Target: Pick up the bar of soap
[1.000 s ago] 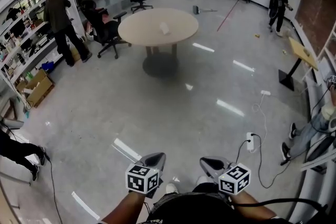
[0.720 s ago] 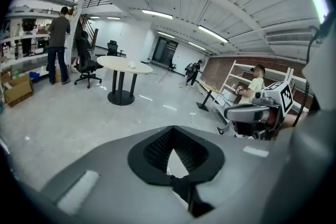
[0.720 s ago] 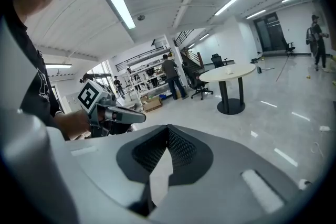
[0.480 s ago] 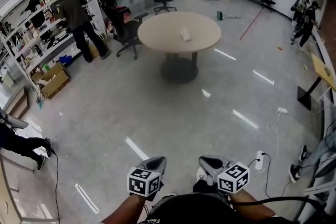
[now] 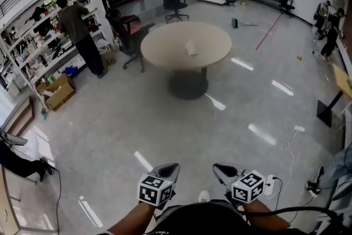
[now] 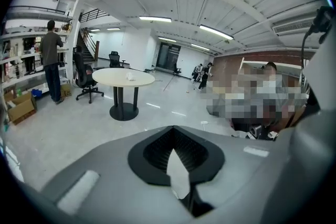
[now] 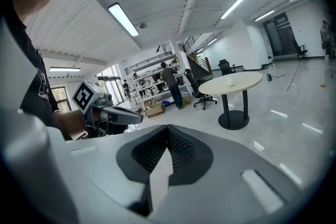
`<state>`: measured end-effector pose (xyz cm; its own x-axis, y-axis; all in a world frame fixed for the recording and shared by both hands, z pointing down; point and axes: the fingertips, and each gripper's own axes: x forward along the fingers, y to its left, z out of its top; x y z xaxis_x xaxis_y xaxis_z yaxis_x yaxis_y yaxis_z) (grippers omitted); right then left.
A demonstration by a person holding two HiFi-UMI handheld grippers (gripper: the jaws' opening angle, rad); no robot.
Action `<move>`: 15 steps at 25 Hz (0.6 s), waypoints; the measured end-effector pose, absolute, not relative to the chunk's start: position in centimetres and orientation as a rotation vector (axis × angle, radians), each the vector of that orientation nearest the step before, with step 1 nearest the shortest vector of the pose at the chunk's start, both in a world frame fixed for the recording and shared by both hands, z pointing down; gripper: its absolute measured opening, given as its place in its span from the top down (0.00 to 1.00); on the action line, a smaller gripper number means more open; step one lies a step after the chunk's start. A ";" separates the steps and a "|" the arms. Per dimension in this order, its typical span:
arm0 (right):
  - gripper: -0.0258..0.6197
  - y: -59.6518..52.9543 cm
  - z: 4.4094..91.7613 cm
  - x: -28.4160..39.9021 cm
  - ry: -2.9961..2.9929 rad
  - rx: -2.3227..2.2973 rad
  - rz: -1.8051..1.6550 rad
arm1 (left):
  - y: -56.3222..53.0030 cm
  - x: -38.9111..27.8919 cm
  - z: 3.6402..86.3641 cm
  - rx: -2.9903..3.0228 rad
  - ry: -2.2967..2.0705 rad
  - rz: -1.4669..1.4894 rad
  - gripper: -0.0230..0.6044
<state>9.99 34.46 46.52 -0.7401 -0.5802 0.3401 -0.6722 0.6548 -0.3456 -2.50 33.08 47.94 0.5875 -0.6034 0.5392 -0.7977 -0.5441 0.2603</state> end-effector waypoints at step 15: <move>0.95 27.4 48.5 18.1 -2.676 1.046 0.792 | 26.2 2.7 48.7 2.251 -1.194 0.594 0.95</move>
